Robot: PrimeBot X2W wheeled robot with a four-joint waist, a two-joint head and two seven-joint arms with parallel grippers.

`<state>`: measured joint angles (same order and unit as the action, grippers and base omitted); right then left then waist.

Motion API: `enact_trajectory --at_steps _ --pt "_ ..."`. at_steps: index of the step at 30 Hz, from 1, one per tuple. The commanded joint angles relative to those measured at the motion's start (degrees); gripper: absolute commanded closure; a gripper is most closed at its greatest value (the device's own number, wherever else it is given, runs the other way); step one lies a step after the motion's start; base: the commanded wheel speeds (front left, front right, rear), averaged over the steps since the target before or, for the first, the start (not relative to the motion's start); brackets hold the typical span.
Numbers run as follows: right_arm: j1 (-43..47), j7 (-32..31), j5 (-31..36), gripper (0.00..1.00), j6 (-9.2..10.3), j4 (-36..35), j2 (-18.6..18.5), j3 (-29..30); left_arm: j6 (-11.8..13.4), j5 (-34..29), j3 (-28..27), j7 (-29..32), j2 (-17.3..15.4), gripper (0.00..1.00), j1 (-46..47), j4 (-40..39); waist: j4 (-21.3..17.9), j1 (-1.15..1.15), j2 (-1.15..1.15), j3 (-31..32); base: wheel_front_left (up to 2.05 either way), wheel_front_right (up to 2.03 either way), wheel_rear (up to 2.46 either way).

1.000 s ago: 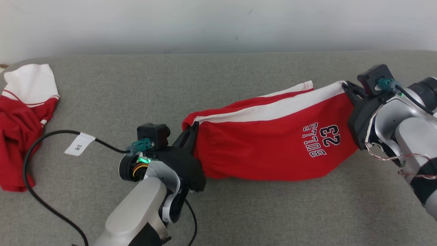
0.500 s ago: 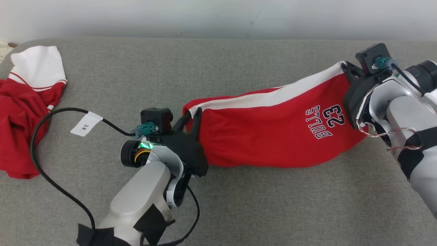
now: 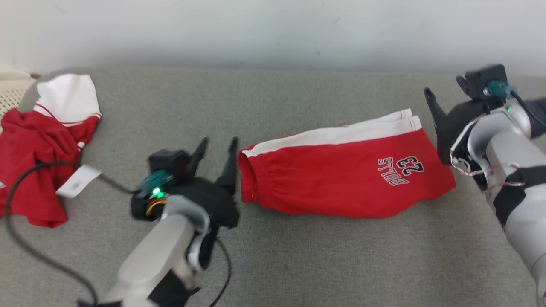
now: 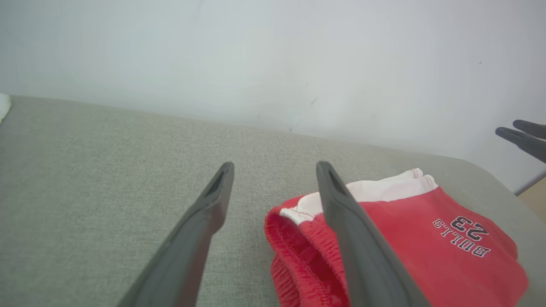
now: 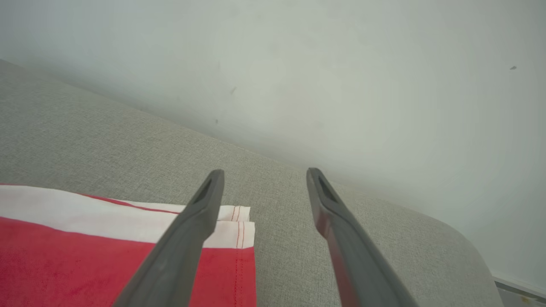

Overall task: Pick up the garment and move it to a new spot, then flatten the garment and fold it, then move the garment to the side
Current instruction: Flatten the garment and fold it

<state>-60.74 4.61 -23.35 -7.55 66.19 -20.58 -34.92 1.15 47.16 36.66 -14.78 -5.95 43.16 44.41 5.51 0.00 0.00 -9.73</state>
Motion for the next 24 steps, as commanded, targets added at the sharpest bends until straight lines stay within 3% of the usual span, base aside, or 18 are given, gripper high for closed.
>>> enact_trajectory --at_steps 1,6,12,24 --pt "1.5 0.3 -0.6 0.00 0.13 0.4 0.4 0.2 0.3 -0.8 -0.6 -0.4 -0.8 0.00 -1.7 -1.0 0.2 0.00 0.00 2.2 0.00 0.00 0.00" --pt "5.7 2.6 -2.5 0.00 0.14 2.1 0.4 2.3 3.5 -7.8 -9.0 -0.4 -4.6 0.00 -13.5 -16.7 0.1 0.00 0.00 5.7 0.00 0.00 0.00" --pt "11.8 4.9 -5.3 0.00 0.14 5.2 1.1 5.9 4.9 -14.3 -14.2 -0.4 -6.3 0.00 -28.4 -31.5 0.2 0.00 0.00 7.4 0.00 0.00 0.00" --pt "16.7 3.5 -7.4 0.00 0.13 7.7 1.1 12.0 5.7 -19.5 -15.5 -0.4 -3.3 0.00 -40.4 -44.4 3.1 0.00 0.00 3.5 0.00 0.00 0.00"
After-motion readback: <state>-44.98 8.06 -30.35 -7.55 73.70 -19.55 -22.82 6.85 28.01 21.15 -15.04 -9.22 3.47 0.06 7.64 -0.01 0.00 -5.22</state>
